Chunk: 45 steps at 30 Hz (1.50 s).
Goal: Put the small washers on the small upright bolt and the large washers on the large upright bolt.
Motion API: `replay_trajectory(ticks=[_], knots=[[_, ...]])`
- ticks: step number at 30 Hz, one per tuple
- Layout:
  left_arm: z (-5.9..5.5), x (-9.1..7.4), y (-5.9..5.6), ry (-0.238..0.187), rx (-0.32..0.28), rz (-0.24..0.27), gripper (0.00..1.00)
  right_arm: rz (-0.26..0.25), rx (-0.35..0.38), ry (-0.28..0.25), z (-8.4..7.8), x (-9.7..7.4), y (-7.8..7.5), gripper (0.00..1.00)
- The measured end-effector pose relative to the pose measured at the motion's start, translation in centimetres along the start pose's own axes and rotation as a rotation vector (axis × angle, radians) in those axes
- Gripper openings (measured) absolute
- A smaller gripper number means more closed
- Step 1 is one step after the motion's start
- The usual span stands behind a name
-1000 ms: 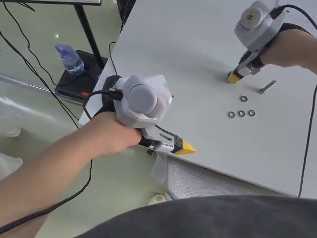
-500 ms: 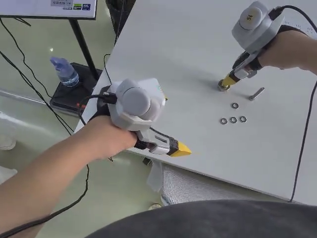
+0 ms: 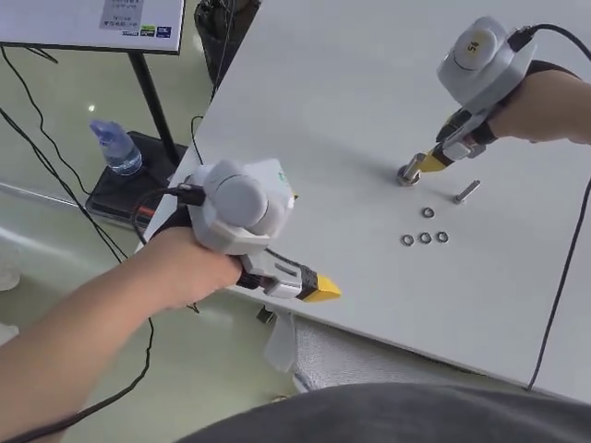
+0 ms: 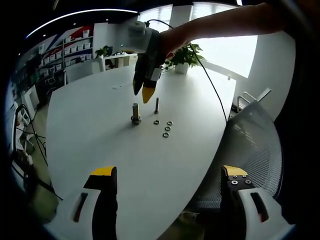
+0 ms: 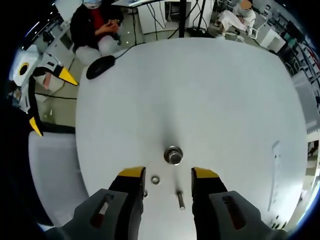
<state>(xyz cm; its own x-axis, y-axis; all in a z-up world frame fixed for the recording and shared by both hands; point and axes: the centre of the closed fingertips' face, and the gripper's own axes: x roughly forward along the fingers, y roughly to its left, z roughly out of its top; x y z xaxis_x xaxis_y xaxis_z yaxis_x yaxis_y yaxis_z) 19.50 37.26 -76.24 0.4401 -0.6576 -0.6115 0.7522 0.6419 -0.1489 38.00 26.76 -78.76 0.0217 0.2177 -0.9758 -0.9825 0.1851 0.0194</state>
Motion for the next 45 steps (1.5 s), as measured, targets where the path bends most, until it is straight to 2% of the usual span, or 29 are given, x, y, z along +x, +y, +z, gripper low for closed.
replay_trajectory(ticks=[15, 20, 22, 28, 36, 39, 42, 45], knots=[[0.4, 0.2, -1.2, 0.008, 0.022, -0.02, 0.83, 0.007, 0.027, 0.019, -3.0, 0.1, 2.1, 0.35], [0.4, 0.3, -1.5, 0.008, 0.025, -0.024, 0.84, 0.005, 0.043, 0.027, -3.9, 0.0, 2.5, 0.34], [0.3, 0.3, -1.5, 0.015, 0.033, -0.026, 0.84, 0.004, 0.045, 0.029, -4.2, 0.3, 2.1, 0.34], [0.7, 0.2, -1.5, 0.005, 0.021, -0.027, 0.83, 0.001, 0.052, 0.023, -4.4, 0.9, 2.2, 0.32], [0.7, 0.3, -1.5, 0.017, 0.01, -0.017, 0.82, -0.008, 0.036, 0.024, -4.7, 2.6, 2.6, 0.31], [1.1, 0.2, -1.2, 0.006, 0.006, 0.001, 0.83, -0.008, 0.035, 0.025, -4.9, 3.1, 2.5, 0.31], [1.9, 0.1, -1.2, -0.023, 0.002, 0.012, 0.83, -0.005, 0.038, 0.029, -5.2, 3.4, 2.3, 0.31], [2.2, 0.2, -1.1, -0.028, 0.004, 0.02, 0.84, -0.007, 0.032, 0.029, -5.3, 3.7, 2.2, 0.31]])
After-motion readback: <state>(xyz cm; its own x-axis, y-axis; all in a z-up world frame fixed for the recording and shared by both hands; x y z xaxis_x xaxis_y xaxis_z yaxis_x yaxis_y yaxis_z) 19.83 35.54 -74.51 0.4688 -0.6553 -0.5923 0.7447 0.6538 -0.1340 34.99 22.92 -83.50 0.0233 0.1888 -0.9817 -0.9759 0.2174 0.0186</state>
